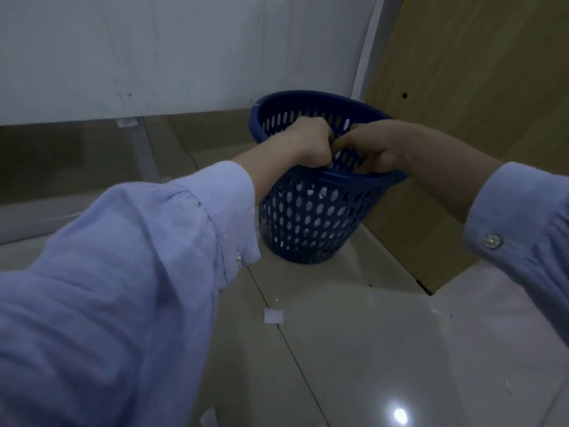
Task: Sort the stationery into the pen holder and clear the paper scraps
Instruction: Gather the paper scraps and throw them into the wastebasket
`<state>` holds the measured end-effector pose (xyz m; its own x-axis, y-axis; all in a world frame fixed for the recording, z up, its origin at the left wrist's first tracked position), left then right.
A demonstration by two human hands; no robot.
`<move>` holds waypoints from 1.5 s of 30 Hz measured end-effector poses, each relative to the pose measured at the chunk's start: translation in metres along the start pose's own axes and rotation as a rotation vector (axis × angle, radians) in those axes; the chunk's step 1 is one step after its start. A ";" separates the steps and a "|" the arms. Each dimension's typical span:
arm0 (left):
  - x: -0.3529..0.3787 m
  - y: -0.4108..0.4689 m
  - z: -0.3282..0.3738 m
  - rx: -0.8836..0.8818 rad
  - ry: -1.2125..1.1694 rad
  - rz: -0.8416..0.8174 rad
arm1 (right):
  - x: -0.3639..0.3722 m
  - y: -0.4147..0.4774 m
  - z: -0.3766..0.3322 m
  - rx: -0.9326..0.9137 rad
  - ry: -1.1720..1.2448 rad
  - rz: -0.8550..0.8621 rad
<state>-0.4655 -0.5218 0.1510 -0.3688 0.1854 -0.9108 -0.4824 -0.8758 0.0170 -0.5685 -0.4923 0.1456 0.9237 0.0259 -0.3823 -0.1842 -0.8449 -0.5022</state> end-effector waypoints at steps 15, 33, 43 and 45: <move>-0.061 -0.082 -0.065 -0.121 -0.021 0.423 | 0.044 -0.015 -0.057 -0.536 -0.126 0.354; -0.076 -0.379 -0.253 -0.681 0.197 0.328 | 0.310 -0.075 -0.049 -0.754 -0.452 -0.219; 0.002 -0.563 -0.279 -1.059 0.013 0.236 | 0.452 -0.136 0.025 -0.688 -0.624 -0.615; 0.012 -0.597 -0.275 -1.114 -0.038 0.262 | 0.479 -0.156 0.047 -0.686 -0.659 -0.698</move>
<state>0.0363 -0.1196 0.0160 -0.3873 -0.0645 -0.9197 0.5780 -0.7942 -0.1877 -0.1127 -0.3229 0.0049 0.3637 0.6973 -0.6177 0.6968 -0.6437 -0.3164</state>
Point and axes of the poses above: each hand's wrist, its own y-axis towards the middle knuckle, its own x-axis out of the palm, z = x × y, the point moved 6 cm from there along y, towards the middle knuckle, and after that the axes turned 6 degrees about y, right-handed, at the moved point
